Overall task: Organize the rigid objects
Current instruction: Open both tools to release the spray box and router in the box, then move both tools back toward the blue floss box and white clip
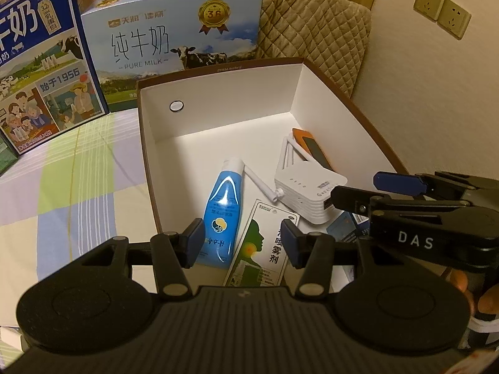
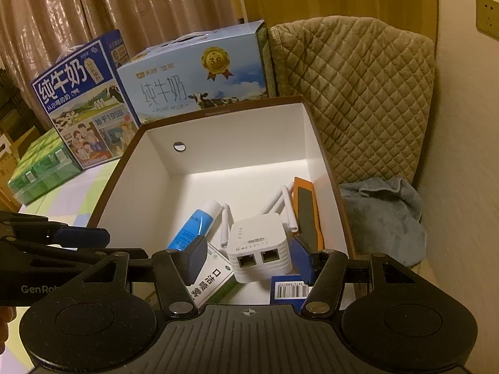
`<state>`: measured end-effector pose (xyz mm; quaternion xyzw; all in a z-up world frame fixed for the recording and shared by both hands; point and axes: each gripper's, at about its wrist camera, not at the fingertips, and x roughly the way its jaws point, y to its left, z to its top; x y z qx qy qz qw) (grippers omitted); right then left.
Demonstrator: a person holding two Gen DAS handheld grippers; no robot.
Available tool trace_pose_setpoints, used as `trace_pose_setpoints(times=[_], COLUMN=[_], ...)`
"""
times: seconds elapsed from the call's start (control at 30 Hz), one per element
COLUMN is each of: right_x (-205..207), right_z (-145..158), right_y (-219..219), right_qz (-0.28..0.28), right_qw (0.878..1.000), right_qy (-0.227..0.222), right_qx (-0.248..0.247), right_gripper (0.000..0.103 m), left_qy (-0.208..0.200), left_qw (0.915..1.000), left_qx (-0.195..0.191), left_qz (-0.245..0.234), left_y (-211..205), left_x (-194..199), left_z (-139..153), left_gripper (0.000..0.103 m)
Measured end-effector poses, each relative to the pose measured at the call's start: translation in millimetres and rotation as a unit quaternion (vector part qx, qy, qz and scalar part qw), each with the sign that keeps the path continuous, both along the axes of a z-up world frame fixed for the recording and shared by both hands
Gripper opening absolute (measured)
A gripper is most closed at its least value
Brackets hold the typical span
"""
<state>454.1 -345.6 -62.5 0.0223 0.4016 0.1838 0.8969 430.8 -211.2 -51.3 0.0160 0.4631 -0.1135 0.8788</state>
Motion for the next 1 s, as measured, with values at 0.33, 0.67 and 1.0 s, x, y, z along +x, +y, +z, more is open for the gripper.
trace_pose_setpoints(times=[0.33, 0.67, 1.0], right_x=[-17, -41, -80], right_z=[11, 25, 39], right_y=[-8, -17, -19], right_qz=[-0.003, -0.003, 0.009], right_qw=[1.0, 0.999, 0.999], right_qy=[-0.001, -0.009, -0.019], right_qx=[0.013, 0.032, 0.049], right_gripper=[0.056, 0.056, 0.057], left_qy=[-0.002, -0.015, -0.028], left_qw=[1.0, 0.9998, 0.9989], left_qx=[0.001, 0.005, -0.01], left_qz=[0.002, 0.01, 0.036], left_y=[1, 3, 27], left_x=[-14, -40, -92], left_z=[9, 26, 46], left_gripper=[0.048, 0.049, 0.053])
